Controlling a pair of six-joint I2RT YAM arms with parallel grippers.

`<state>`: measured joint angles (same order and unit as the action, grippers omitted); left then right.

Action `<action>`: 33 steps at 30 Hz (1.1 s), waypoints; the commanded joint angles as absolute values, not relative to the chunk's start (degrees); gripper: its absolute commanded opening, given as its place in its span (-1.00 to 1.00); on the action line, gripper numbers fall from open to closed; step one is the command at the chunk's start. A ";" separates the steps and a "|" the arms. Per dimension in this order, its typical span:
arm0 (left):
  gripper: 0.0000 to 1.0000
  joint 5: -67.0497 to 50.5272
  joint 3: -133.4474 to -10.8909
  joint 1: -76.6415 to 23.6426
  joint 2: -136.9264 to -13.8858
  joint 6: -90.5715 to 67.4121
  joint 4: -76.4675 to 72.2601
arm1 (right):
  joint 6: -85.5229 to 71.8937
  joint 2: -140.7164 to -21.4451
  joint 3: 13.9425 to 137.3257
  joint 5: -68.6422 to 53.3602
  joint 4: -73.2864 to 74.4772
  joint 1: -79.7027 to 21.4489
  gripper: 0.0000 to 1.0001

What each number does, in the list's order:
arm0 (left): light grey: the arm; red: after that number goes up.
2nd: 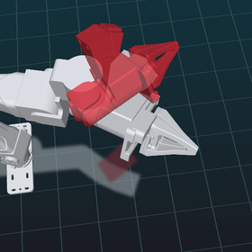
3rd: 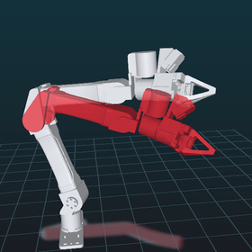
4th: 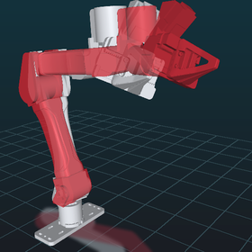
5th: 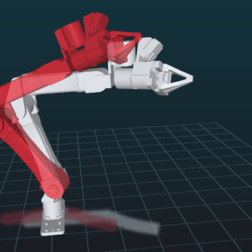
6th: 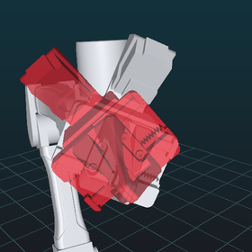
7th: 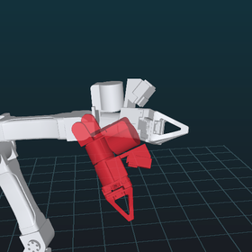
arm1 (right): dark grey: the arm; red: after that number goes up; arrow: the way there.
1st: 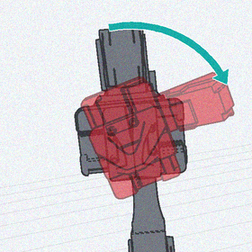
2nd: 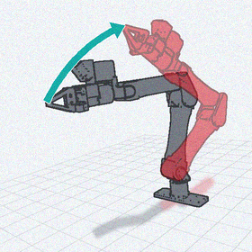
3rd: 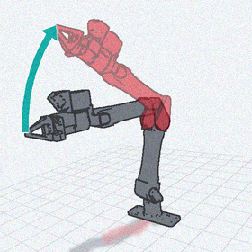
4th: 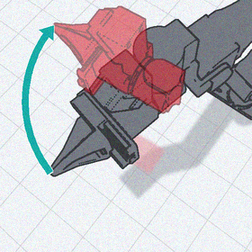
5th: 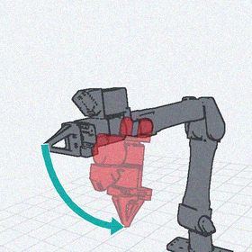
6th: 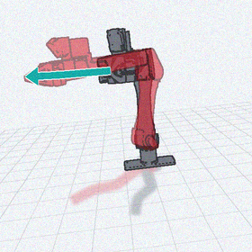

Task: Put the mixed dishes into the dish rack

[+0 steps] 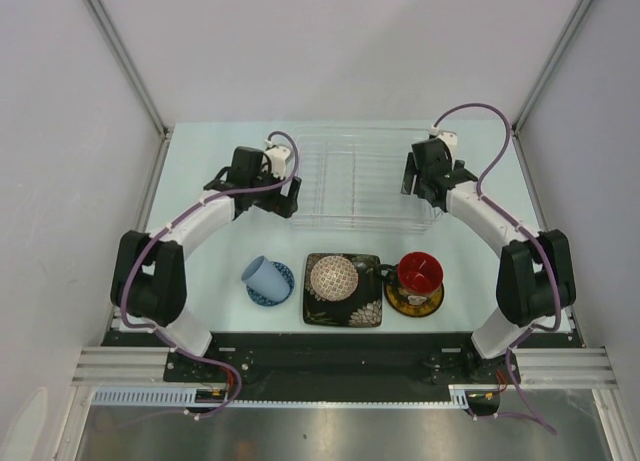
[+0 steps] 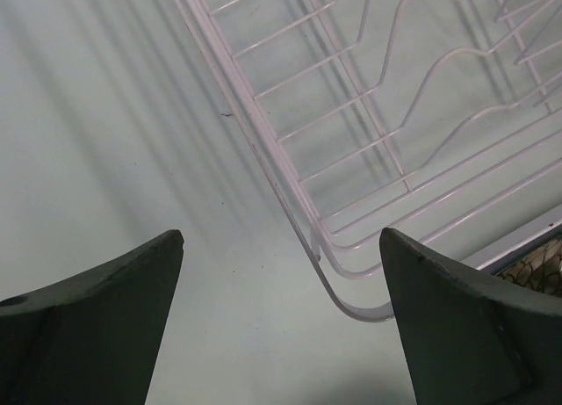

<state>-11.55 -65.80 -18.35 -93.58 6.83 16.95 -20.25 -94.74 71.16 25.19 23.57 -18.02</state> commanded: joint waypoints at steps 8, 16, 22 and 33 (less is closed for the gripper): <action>1.00 -13.36 -63.98 -18.28 -88.68 6.42 19.16 | -17.93 -80.16 74.09 19.71 30.93 -32.51 0.71; 0.99 -9.93 -70.92 -16.88 -86.66 6.95 21.97 | -17.05 -83.14 71.46 9.59 33.40 -42.27 0.54; 0.99 -9.40 -78.48 -14.77 -84.29 5.54 24.34 | -16.17 -85.16 68.21 1.24 30.59 -45.53 0.45; 0.99 -9.32 -78.13 -13.01 -82.27 5.19 24.87 | -15.38 -89.91 62.05 -5.62 26.37 -46.23 0.40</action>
